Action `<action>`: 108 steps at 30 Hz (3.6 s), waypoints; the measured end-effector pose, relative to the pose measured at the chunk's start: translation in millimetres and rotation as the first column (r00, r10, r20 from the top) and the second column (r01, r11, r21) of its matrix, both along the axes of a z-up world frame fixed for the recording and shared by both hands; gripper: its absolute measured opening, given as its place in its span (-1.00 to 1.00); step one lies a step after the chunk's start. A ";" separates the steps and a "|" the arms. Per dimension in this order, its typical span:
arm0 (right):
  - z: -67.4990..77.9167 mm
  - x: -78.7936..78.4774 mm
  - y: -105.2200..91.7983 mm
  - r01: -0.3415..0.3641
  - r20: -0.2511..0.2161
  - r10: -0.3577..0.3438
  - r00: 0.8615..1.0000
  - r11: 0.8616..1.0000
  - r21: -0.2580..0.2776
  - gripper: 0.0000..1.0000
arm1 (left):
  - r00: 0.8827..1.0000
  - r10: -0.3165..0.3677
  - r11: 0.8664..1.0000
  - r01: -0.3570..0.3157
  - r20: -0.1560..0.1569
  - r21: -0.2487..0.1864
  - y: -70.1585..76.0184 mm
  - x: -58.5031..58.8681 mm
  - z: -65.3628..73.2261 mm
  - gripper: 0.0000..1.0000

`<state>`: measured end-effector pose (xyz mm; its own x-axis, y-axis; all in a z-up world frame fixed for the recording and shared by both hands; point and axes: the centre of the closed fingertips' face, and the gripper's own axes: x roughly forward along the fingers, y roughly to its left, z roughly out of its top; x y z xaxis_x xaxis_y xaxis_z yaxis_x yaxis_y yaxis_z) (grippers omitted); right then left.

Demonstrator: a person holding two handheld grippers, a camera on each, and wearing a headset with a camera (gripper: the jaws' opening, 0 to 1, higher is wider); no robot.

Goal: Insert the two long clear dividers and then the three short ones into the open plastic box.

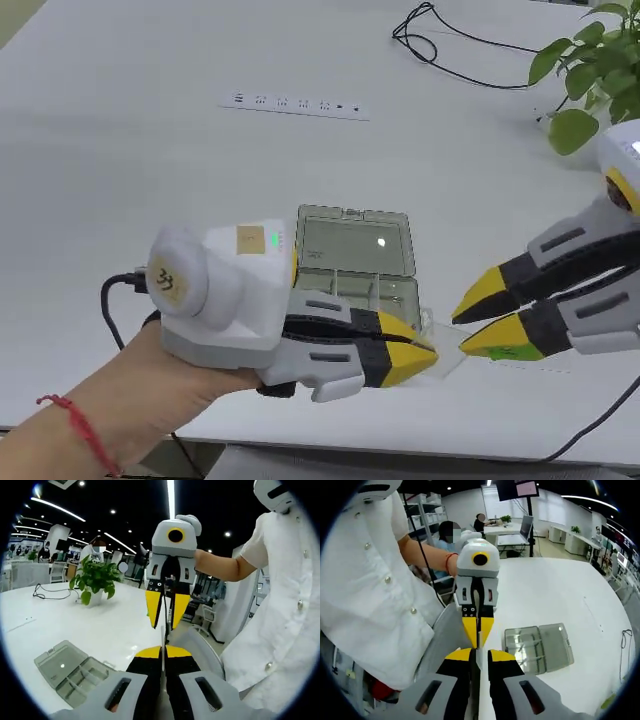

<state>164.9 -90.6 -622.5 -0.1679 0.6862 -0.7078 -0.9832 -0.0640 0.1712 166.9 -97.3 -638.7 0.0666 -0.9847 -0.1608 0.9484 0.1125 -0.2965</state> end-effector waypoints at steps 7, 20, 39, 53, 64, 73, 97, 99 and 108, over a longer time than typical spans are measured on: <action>0.3 -7.3 4.8 -0.025 -0.037 0.026 0.999 1.000 0.010 -0.82 | 1.000 -0.019 1.000 0.020 0.022 -0.022 -0.5 -3.9 5.6 -1.00; -2.0 -10.8 4.8 -0.053 -0.062 0.053 0.997 0.999 0.013 -0.95 | 0.999 -0.027 0.999 0.027 0.020 -0.033 -1.5 -7.0 5.7 -1.00; -3.8 -10.9 8.7 -0.055 -0.052 0.055 0.997 0.998 0.013 -0.95 | 1.000 -0.006 1.000 0.006 0.008 -0.026 1.9 -7.6 2.3 -1.00; 0.3 -0.9 10.2 -0.040 -0.035 0.041 0.999 0.999 0.029 -0.95 | 0.999 0.043 0.999 -0.043 -0.010 -0.004 15.1 -4.0 -5.4 -0.91; 2.6 14.0 18.6 -0.004 -0.007 0.005 1.000 0.999 0.038 -0.95 | 0.989 0.143 0.989 -0.142 -0.022 0.046 45.2 10.3 -21.8 -0.51; -2.2 35.9 31.0 0.012 0.033 -0.013 0.999 1.000 0.026 -0.95 | 0.969 0.247 0.967 -0.244 -0.031 0.079 71.4 23.8 -36.0 -0.03; -77.6 97.7 77.6 0.063 0.098 -0.062 0.993 0.998 -0.010 -0.95 | 0.940 0.342 0.930 -0.338 -0.005 0.143 105.0 41.9 -70.3 0.93; -87.1 99.3 79.7 0.070 0.095 -0.068 0.993 0.997 -0.020 -0.95 | 0.938 0.347 0.928 -0.343 -0.001 0.145 106.3 43.5 -71.8 0.99; -113.1 103.8 86.4 0.085 0.106 -0.081 0.991 0.996 -0.028 -0.95 | 0.932 0.361 0.924 -0.354 -0.027 0.147 110.1 45.7 -78.8 1.00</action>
<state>268.7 -4.2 -735.7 -0.0355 0.6713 -0.7403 -0.9974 0.0224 0.0682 212.5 12.8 -717.5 0.3976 -0.8650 -0.3060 0.8211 0.4843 -0.3021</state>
